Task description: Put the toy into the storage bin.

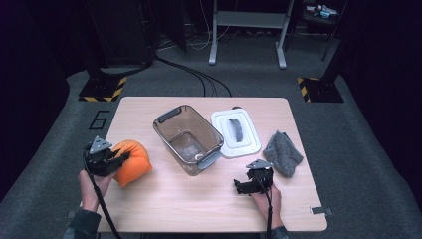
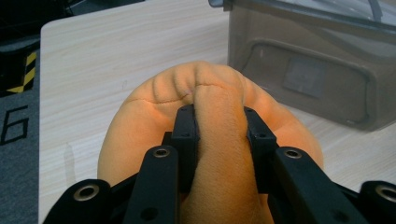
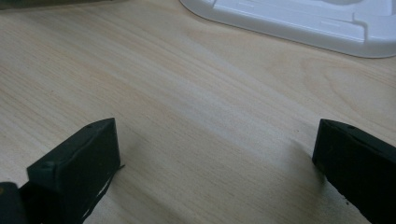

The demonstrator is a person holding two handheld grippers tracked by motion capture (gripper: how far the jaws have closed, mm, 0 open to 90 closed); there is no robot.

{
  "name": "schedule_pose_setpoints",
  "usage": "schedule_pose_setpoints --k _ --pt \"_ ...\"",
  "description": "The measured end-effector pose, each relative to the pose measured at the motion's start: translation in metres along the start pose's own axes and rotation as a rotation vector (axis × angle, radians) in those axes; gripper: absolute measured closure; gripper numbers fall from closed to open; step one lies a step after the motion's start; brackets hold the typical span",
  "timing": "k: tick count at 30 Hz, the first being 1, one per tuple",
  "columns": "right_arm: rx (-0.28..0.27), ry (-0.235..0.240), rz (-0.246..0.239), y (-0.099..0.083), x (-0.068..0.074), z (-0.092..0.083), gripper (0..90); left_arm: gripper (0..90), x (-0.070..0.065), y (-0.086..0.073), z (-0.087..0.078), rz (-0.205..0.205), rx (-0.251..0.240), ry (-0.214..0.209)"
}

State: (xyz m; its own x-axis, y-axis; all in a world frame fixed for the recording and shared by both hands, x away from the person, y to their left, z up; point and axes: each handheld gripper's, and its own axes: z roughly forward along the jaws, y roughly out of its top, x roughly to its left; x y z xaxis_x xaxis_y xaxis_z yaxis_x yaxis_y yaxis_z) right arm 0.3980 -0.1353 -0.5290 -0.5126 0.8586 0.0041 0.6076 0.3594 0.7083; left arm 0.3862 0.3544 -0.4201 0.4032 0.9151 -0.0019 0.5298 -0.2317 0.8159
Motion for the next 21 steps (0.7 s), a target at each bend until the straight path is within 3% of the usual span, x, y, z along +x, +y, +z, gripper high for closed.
schedule_pose_setpoints --k 21 --pt "0.000 -0.002 -0.001 0.000 0.000 0.000 0.1 71.3 0.012 0.035 -0.012 0.001 -0.040 0.022"
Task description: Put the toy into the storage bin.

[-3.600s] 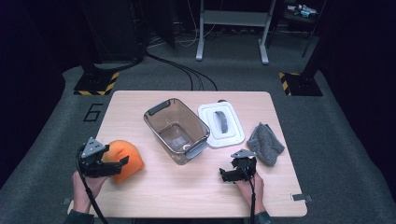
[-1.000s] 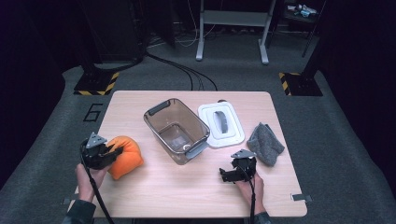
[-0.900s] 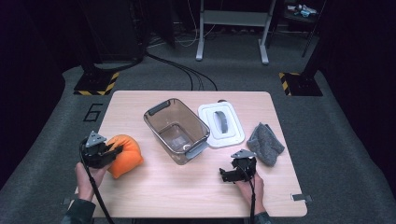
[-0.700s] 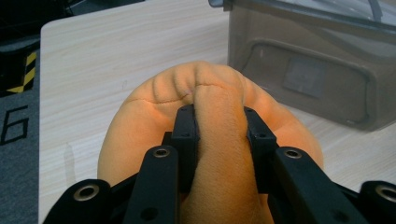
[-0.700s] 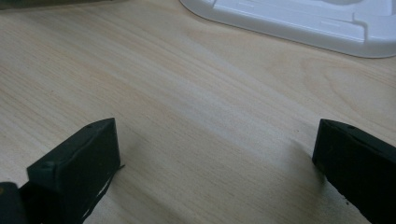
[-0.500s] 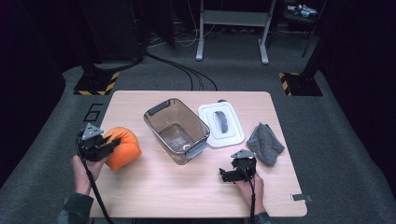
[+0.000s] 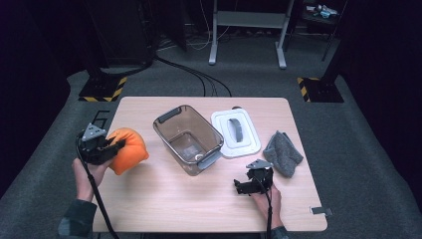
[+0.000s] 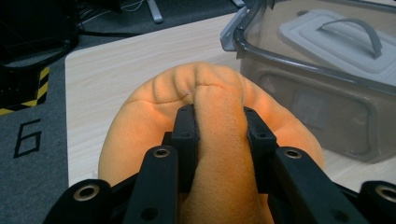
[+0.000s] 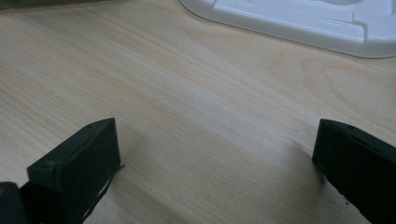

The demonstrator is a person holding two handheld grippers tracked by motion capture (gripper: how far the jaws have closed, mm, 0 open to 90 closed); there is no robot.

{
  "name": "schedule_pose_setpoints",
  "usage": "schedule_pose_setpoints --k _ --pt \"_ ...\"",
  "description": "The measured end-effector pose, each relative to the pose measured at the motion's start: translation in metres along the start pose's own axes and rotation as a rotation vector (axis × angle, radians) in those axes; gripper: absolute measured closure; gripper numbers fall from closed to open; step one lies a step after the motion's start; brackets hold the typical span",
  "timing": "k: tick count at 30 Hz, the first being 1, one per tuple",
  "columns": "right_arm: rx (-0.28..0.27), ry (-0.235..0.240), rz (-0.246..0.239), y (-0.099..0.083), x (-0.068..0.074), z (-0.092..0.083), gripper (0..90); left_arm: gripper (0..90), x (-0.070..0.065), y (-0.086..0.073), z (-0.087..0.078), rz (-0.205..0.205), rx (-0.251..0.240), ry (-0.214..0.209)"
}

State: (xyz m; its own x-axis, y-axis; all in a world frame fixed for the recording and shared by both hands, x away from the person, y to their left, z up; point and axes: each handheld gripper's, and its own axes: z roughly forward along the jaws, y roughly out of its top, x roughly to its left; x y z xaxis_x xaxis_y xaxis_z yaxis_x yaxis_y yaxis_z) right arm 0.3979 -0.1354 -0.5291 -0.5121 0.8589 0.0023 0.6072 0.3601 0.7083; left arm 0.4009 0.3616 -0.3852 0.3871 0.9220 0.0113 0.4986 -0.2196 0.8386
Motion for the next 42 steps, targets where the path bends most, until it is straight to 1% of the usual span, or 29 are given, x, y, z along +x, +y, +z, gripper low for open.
schedule_pose_setpoints --k 9,10,11,14,21,22,23,31,33,34,35,37,39,40,41,42 --pt "0.000 0.000 -0.001 0.000 0.000 0.000 0.1 71.3 0.006 0.018 -0.004 0.004 -0.017 0.009" --pt "0.000 0.000 -0.001 0.000 0.000 0.000 0.1 71.3 0.006 0.019 -0.004 0.001 -0.029 0.014" --pt "0.000 0.000 -0.001 0.000 0.000 0.000 0.2 71.3 0.007 0.021 -0.005 0.006 -0.022 0.010" --pt "0.001 0.004 0.000 0.000 0.000 0.000 0.2 71.3 0.008 0.027 -0.005 0.005 -0.025 0.012" --pt "0.001 0.004 0.002 0.000 0.001 0.000 0.2 71.3 0.009 0.040 -0.006 0.010 -0.049 0.008" --pt "0.001 0.001 0.000 0.000 0.000 0.000 0.2 71.3 0.009 0.041 -0.006 0.012 -0.045 0.007" --pt "0.001 0.004 0.001 0.000 0.001 0.000 0.2 71.3 0.009 0.044 -0.005 0.014 -0.052 0.008" --pt "-0.002 -0.003 0.003 0.000 0.001 0.000 0.2 71.3 0.007 0.064 -0.004 0.031 -0.065 0.003" --pt "0.003 -0.003 0.011 0.000 0.001 0.000 0.2 71.2 0.006 0.068 -0.003 0.034 -0.066 -0.001" --pt "-0.001 -0.002 0.001 0.000 0.001 0.000 0.2 71.3 0.006 0.070 -0.002 0.037 -0.071 -0.003" --pt "0.002 -0.003 0.009 0.000 0.001 0.000 0.2 71.3 0.005 0.072 -0.002 0.034 -0.071 -0.007" --pt "-0.002 -0.003 0.003 0.000 0.001 0.000 0.2 71.2 0.004 0.076 -0.001 0.039 -0.072 -0.009" --pt "0.002 -0.003 0.009 0.000 0.001 0.000 0.2 71.2 0.002 0.079 0.000 0.044 -0.075 -0.014" --pt "-0.001 0.001 0.001 0.000 0.001 0.000 0.2 71.2 0.001 0.081 0.000 0.045 -0.075 -0.017" --pt "0.003 -0.003 0.011 0.000 0.001 0.000 0.2 71.2 0.001 0.082 0.001 0.047 -0.076 -0.020" --pt "0.000 -0.003 0.005 0.000 0.001 0.000 0.2 71.1 0.000 0.084 0.002 0.046 -0.083 -0.023"
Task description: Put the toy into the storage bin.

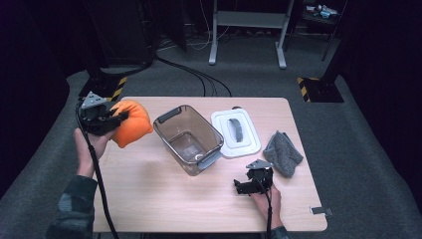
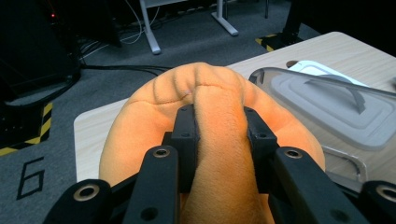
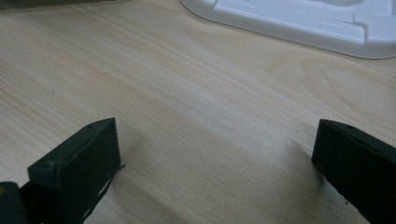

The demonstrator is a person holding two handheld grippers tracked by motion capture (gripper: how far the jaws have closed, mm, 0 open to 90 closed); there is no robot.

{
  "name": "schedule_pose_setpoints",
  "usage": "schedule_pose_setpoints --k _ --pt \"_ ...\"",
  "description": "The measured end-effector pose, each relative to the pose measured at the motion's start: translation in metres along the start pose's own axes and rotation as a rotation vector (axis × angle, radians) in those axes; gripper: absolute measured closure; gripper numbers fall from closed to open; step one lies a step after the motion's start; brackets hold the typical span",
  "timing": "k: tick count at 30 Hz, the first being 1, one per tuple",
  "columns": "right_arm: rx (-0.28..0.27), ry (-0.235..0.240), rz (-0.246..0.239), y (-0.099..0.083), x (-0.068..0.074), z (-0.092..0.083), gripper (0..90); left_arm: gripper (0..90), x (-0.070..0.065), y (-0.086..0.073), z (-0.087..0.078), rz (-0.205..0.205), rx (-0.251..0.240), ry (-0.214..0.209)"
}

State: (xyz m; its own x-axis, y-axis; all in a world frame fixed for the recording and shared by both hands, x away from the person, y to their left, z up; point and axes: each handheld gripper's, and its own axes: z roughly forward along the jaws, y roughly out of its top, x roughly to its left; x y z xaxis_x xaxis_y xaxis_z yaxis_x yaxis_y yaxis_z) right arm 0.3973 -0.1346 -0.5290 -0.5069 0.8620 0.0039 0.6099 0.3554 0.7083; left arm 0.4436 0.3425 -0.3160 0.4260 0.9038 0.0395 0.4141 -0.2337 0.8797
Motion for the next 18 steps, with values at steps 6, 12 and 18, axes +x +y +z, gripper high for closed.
schedule_pose_setpoints --k 6,12,18 --pt "0.001 0.000 0.002 0.000 0.000 0.000 0.2 71.1 -0.004 0.009 0.005 0.009 -0.006 -0.012" --pt "0.001 0.000 0.002 0.000 0.000 0.000 0.2 71.1 -0.009 0.018 0.009 0.015 -0.014 -0.030" --pt "0.002 0.000 0.002 0.000 0.000 0.000 0.2 71.1 -0.015 0.026 0.015 0.024 -0.022 -0.049"
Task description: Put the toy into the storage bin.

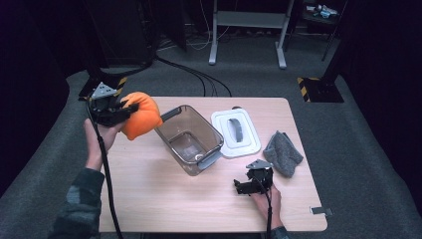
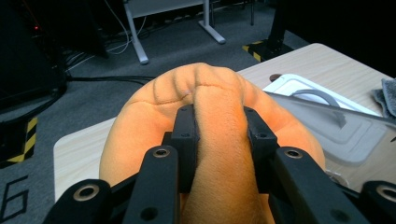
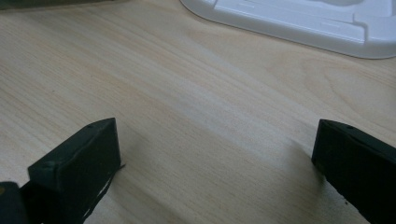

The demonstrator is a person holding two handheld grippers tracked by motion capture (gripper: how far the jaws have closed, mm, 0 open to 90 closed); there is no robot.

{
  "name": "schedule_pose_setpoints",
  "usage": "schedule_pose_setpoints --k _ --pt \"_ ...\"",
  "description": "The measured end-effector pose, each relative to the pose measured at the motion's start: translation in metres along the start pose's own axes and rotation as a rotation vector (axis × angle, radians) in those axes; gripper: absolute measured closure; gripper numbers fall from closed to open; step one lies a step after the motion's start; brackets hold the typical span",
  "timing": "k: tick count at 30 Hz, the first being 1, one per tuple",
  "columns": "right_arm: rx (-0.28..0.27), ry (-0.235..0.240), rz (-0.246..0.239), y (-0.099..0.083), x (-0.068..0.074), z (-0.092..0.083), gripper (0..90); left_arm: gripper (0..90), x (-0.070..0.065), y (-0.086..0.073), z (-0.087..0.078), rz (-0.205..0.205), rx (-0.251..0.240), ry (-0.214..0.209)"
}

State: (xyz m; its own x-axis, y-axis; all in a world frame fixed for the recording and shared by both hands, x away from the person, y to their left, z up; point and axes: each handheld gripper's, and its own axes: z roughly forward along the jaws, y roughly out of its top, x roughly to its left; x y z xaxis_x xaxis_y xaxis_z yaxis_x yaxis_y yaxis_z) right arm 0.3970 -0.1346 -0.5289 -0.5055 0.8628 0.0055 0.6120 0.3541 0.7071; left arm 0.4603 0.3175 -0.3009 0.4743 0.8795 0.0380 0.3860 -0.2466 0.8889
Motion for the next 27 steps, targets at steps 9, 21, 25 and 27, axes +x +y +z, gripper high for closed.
schedule_pose_setpoints --k 9,21,25,27 --pt "0.000 0.000 0.001 0.000 0.000 0.000 0.3 71.0 -0.009 0.009 0.012 0.008 -0.008 -0.032" --pt "0.002 0.003 -0.002 0.000 0.000 0.000 0.3 70.9 -0.021 0.017 0.025 0.017 -0.015 -0.064" --pt "0.000 0.002 -0.003 0.000 0.000 0.000 0.3 70.9 -0.024 0.019 0.029 0.018 -0.014 -0.073" --pt "0.000 0.000 -0.001 0.000 0.000 0.000 0.4 70.9 -0.026 0.019 0.032 0.018 -0.015 -0.079"
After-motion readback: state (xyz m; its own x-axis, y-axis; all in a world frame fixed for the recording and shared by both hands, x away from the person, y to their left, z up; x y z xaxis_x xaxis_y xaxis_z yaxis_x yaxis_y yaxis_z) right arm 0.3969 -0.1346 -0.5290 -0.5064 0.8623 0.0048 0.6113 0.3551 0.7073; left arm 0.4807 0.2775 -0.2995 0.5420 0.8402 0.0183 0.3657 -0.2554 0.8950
